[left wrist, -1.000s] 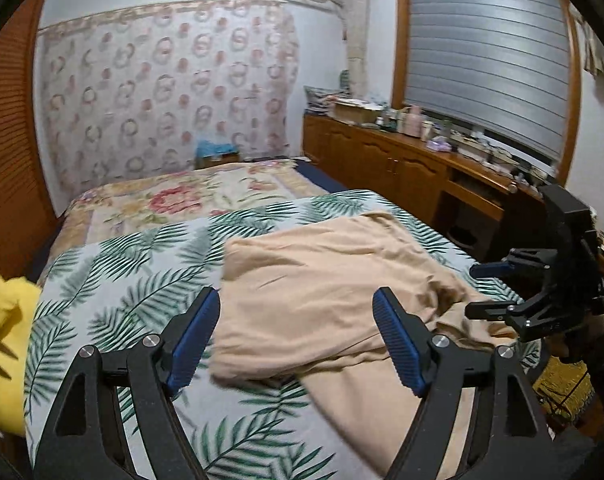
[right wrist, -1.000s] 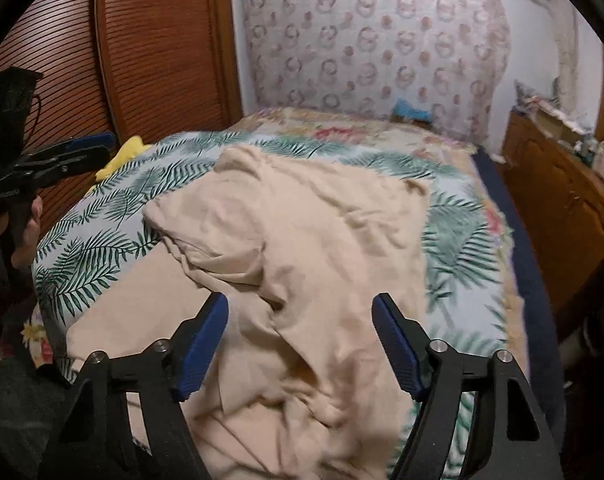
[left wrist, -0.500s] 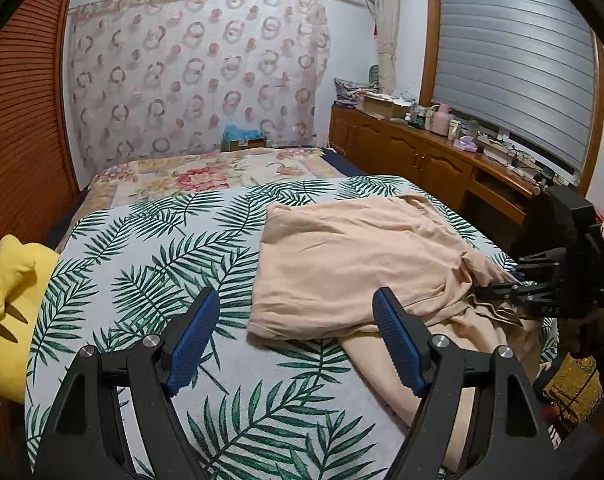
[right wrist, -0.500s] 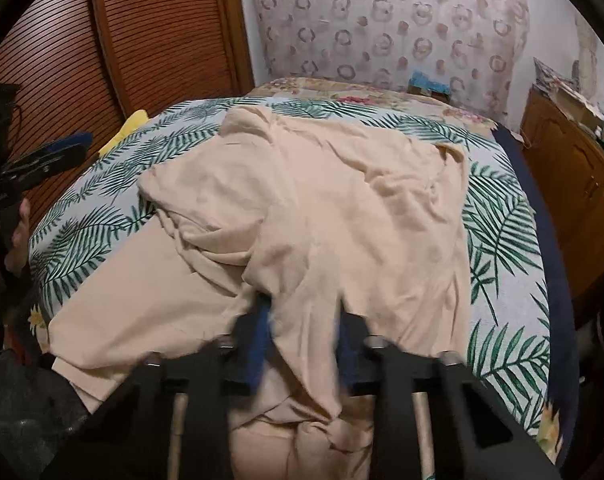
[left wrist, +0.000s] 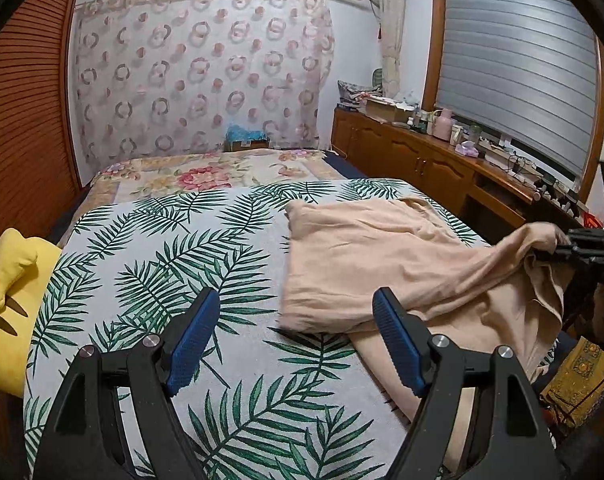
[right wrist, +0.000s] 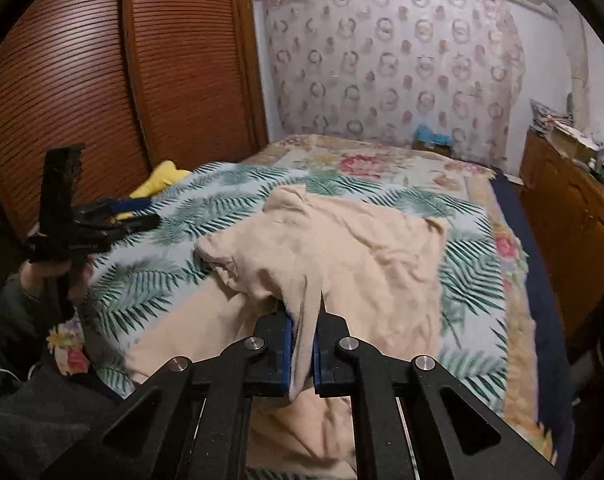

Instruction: Fold small clothes

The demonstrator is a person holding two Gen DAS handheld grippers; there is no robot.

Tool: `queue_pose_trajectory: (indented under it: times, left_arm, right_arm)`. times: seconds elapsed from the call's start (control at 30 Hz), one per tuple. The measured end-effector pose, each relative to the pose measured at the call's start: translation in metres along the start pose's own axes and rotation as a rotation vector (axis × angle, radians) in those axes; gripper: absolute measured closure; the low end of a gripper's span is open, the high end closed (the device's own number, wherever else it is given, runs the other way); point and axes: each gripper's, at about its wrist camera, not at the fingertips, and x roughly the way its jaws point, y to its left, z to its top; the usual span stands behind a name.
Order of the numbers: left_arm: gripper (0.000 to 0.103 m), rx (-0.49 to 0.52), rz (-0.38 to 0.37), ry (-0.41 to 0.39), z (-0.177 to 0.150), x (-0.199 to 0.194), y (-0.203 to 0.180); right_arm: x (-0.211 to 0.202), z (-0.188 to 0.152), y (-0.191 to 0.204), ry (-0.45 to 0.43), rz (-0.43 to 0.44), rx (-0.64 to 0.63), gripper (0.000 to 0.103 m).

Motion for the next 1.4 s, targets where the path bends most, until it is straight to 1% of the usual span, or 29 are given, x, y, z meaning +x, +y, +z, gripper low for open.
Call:
queue_pose_trajectory:
  times: [0.07,0.17,0.2,0.23,0.27,0.37,0.43,0.47,0.5,0.53,0.6,0.63,0.77,1.07,1.2,1.4]
  left_arm:
    - [0.024,-0.001,0.001,0.000,0.000,-0.001,0.000]
    - [0.024,0.002,0.004,-0.003,0.000,-0.002,-0.001]
    - [0.024,0.002,0.010,-0.007,0.000,-0.003,0.000]
    - [0.024,0.002,0.016,-0.010,0.000,-0.004,0.000]
    - [0.024,0.001,0.019,-0.014,-0.001,-0.006,0.000]
    - [0.024,-0.002,0.026,-0.029,0.000,-0.011,0.002]
    - [0.024,-0.004,0.027,-0.035,0.000,-0.014,0.002]
    - [0.024,-0.004,0.028,-0.039,0.001,-0.015,0.002]
    - [0.024,-0.003,0.029,-0.041,0.001,-0.016,0.003]
    - [0.024,0.000,0.030,-0.044,0.001,-0.018,0.003]
    - [0.024,0.003,0.038,-0.052,0.002,-0.020,0.003]
    - [0.024,0.003,0.039,-0.056,0.002,-0.021,0.003]
    - [0.024,-0.002,0.045,-0.071,0.003,-0.026,0.007]
    - [0.024,-0.021,0.086,-0.095,0.001,-0.039,0.023]
    - [0.024,-0.034,0.099,-0.102,-0.001,-0.043,0.031]
    - [0.023,-0.056,0.118,-0.108,-0.005,-0.045,0.042]
  right_arm:
    - [0.004,-0.012,-0.008,0.037,-0.028,0.024,0.096]
    - [0.020,-0.034,-0.018,0.129,-0.066,0.041,0.096]
    - [0.022,-0.038,-0.020,0.143,-0.071,0.047,0.093]
    - [0.023,-0.041,-0.022,0.151,-0.078,0.052,0.091]
    - [0.023,-0.042,-0.023,0.156,-0.084,0.052,0.091]
    - [0.015,-0.036,-0.023,0.133,-0.089,0.045,0.088]
    - [0.009,-0.030,-0.019,0.116,-0.100,0.027,0.078]
    - [0.006,-0.027,-0.019,0.110,-0.107,0.019,0.075]
    - [0.003,-0.024,-0.019,0.104,-0.111,0.012,0.068]
    - [0.001,-0.020,-0.018,0.098,-0.114,0.006,0.058]
    - [-0.003,-0.015,-0.014,0.076,-0.110,-0.009,0.051]
    - [-0.002,-0.015,-0.013,0.067,-0.097,-0.015,0.049]
    - [0.010,0.000,0.004,0.044,-0.061,-0.061,0.046]
    - [0.058,0.038,0.036,0.053,0.045,-0.134,0.046]
    - [0.089,0.045,0.049,0.105,0.074,-0.180,0.046]
    - [0.148,0.052,0.068,0.212,0.133,-0.227,0.046]
